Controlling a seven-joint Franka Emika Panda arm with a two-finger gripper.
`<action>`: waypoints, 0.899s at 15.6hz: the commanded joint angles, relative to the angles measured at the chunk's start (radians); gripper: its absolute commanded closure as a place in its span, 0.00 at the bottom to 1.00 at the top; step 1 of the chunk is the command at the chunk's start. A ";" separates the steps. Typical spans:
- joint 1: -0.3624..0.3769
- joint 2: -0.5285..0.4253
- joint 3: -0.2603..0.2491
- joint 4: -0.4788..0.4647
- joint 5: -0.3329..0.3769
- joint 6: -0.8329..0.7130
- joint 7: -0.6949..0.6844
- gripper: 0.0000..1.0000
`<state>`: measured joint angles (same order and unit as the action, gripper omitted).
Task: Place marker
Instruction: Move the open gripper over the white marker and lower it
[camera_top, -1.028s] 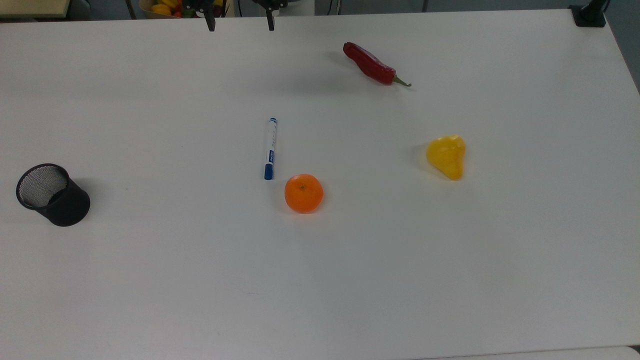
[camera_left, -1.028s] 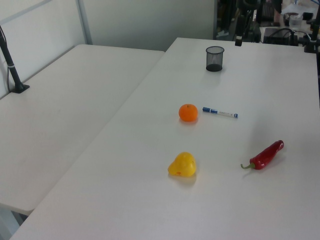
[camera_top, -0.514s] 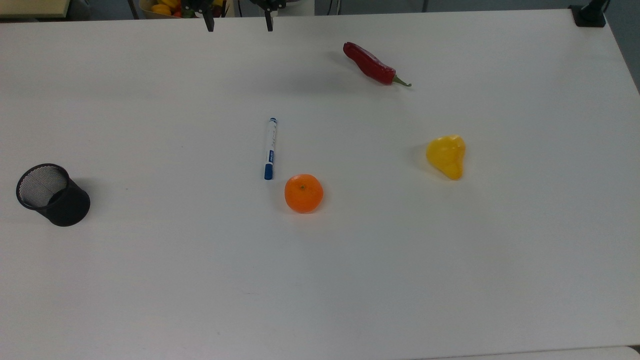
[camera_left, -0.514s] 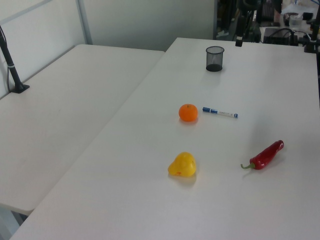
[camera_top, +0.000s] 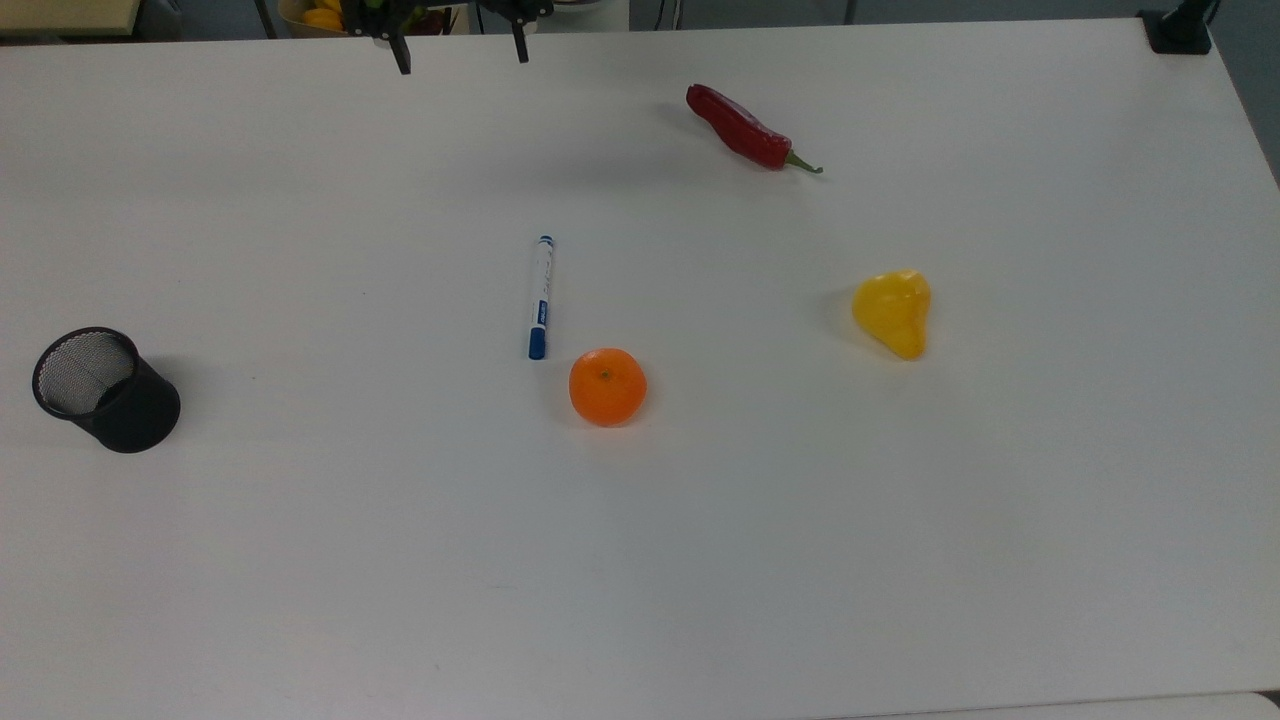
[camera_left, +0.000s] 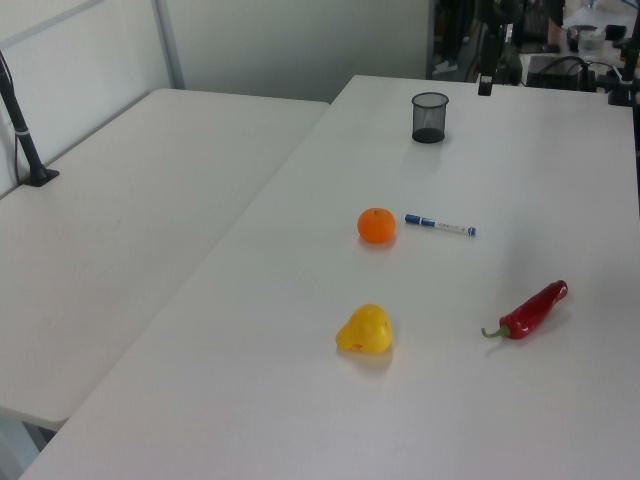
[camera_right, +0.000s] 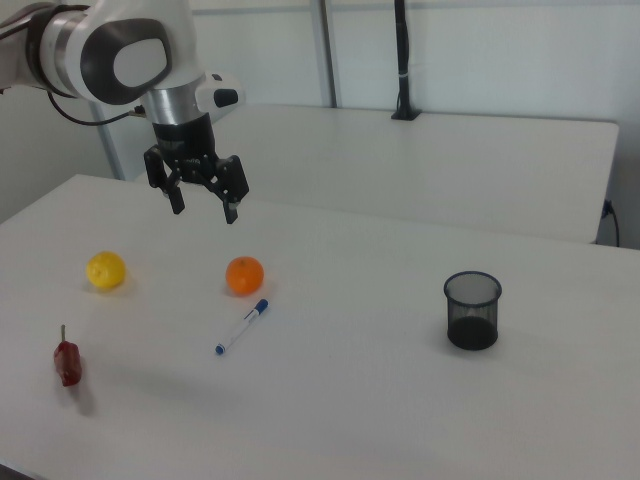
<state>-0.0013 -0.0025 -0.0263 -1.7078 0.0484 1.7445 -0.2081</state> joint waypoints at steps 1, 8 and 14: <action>-0.011 0.030 0.002 0.005 -0.012 -0.008 -0.019 0.00; 0.000 0.119 0.000 0.004 -0.018 0.059 -0.010 0.00; 0.012 0.196 0.002 -0.001 -0.031 0.090 -0.005 0.00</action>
<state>-0.0040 0.1600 -0.0244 -1.7066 0.0484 1.8008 -0.2100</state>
